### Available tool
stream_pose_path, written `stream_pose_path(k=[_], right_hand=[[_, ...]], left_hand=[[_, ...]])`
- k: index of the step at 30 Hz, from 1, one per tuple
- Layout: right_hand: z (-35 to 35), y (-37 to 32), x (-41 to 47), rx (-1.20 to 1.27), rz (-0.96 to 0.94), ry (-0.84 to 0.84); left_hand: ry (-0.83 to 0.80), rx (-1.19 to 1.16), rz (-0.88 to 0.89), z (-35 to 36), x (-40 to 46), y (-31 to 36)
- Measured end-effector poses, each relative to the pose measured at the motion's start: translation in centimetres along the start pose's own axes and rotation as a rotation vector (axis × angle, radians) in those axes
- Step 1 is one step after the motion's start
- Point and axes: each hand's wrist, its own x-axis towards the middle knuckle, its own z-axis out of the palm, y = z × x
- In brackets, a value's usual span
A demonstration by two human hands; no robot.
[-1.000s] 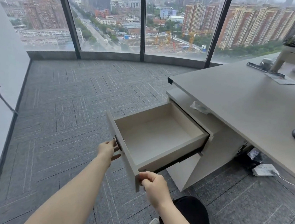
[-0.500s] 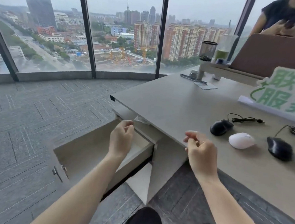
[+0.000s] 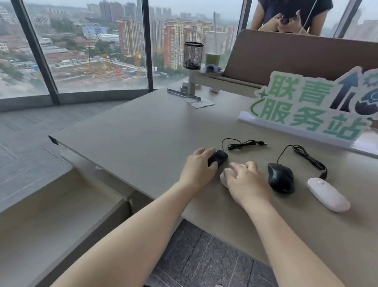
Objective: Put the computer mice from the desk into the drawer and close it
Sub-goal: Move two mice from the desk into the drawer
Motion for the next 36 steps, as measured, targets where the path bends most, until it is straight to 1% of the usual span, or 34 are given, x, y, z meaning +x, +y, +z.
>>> stream_pose_path(k=[2,4,8,10,13,15,18,20,23,25,28,30,32,34,36], right_hand=[[0.2,0.2,0.4,-0.079,-0.015,0.020],[0.3,0.6,0.4,-0.144,-0.016,0.056],[0.8,1.4,0.4,-0.216,-0.039,0.129],[1.0,1.6,0.3,-0.206,-0.043,0.137],[1.4,1.1,0.4,-0.097,-0.080,0.176],[1.5,-0.2,0.0,0.030,-0.132,0.218],[1.0,-4.0,-1.8,0.273,-0.255,0.292],[0.6,-7.4,-3.6,0.447,-0.318,0.300],[0.8,-12.4,-6.1,0.619,-0.391,0.243],[1.8,-15.4,-7.5,0.697,-0.444,0.190],[4.5,-19.1,-9.4,0.767,-0.515,0.113],[7.4,-21.0,-10.0,0.787,-0.540,0.024],[11.1,-22.6,-10.1,0.746,-0.526,-0.093],[15.1,-23.8,-9.7,0.641,-0.485,-0.221],[18.9,-24.8,-9.2,0.518,-0.445,-0.326]], left_hand=[[-0.052,0.078,-0.002,0.8,0.9,0.1],[-0.062,0.132,0.004,1.2,1.3,-0.1],[0.027,0.158,0.007,0.8,1.2,-0.5],[0.074,0.152,-0.001,0.2,0.8,-0.7],[0.167,0.004,-0.020,-1.9,-0.2,-1.3],[0.262,-0.082,0.035,-4.3,-1.0,-1.3],[0.417,-0.112,0.127,-9.2,-2.6,-0.8],[0.504,-0.118,0.157,-12.9,-3.9,-0.6],[0.624,-0.110,0.177,-18.2,-6.3,-1.4],[0.690,-0.107,0.154,-21.1,-8.0,-2.9],[0.753,-0.082,0.066,-24.1,-10.4,-6.8],[0.765,-0.064,-0.014,-25.1,-11.6,-10.6],[0.761,-0.019,-0.109,-25.3,-12.6,-15.0],[0.745,0.040,-0.208,-24.8,-13.3,-19.7],[0.687,0.060,-0.325,-23.7,-14.1,-24.1]])
